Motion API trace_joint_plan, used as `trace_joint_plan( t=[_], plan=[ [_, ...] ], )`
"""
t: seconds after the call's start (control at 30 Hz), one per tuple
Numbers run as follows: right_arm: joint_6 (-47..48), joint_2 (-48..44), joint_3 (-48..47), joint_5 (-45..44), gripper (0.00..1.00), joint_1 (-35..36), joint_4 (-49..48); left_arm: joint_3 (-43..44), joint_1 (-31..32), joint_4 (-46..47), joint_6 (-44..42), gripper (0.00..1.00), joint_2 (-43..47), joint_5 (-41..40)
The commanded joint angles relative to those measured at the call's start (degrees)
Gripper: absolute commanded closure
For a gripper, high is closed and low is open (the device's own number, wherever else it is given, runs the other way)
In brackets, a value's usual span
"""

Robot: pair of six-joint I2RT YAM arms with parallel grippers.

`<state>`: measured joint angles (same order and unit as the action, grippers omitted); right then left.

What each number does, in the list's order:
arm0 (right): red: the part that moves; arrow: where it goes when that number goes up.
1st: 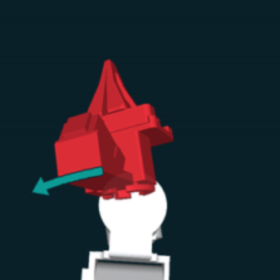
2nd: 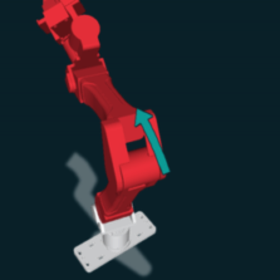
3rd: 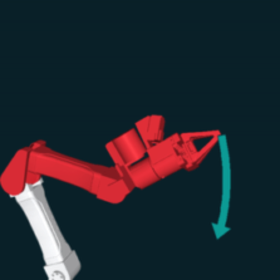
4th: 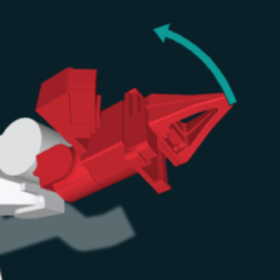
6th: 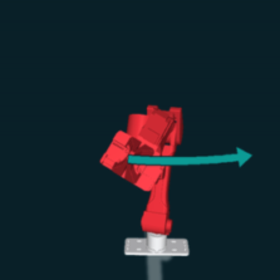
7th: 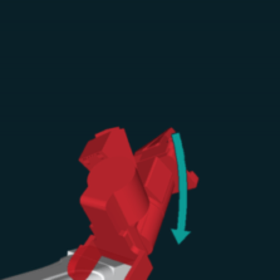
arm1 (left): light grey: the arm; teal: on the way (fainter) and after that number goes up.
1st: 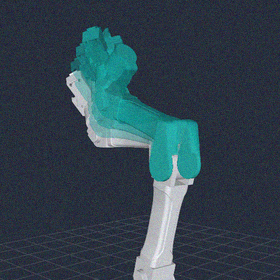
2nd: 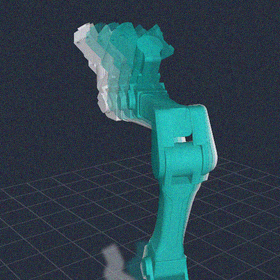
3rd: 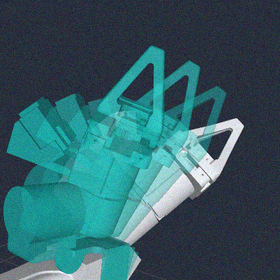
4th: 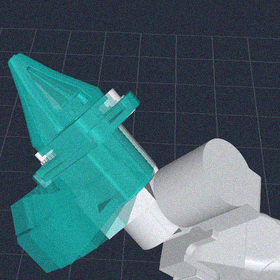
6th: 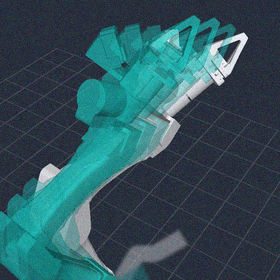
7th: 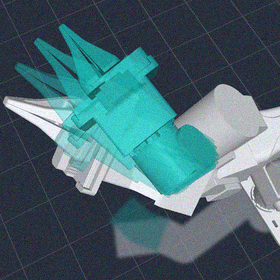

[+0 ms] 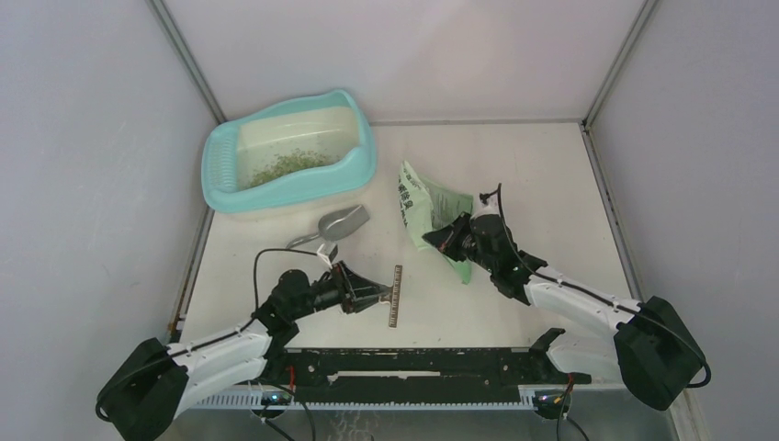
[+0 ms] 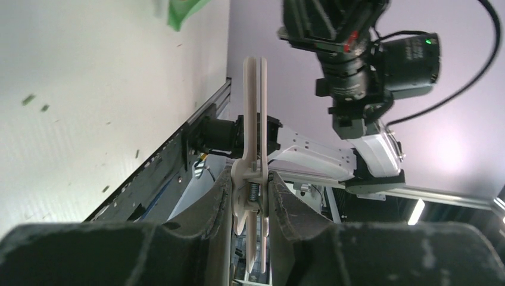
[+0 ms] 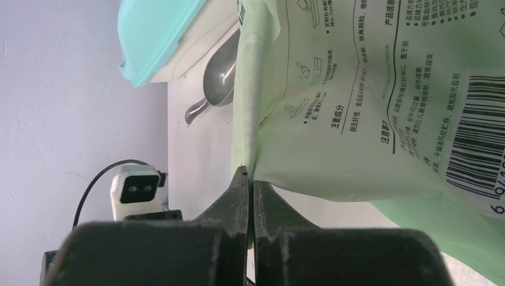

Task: Fill the litter box with clean litter
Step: Clamp the cat litter bag at the center of the board.

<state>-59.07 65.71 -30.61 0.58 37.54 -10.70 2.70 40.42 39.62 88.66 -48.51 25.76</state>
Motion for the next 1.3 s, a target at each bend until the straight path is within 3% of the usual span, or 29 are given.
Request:
trace_joint_plan(
  t=[0.0, 0.3, 0.63, 1.27],
  plan=[
    [3.69, -0.95, -3.78, 0.69, 1.00, -0.44, -10.49, 1.87, 0.77, -1.65, 1.51, 1.00, -2.92, 0.54],
    [4.49, 0.91, -3.00, 2.59, 1.00, -0.36, -12.54, 6.02, 1.40, 2.53, 2.09, 1.00, -9.03, -0.29],
    [1.54, 4.80, -1.38, 4.21, 1.00, 0.34, -16.12, 9.30, 2.55, 4.60, 0.96, 1.00, -9.72, -1.93],
    [-3.00, 5.60, -0.12, 6.01, 1.00, 0.96, -18.35, 7.48, 2.50, 6.51, -2.51, 1.00, -13.86, -4.15]
  ],
)
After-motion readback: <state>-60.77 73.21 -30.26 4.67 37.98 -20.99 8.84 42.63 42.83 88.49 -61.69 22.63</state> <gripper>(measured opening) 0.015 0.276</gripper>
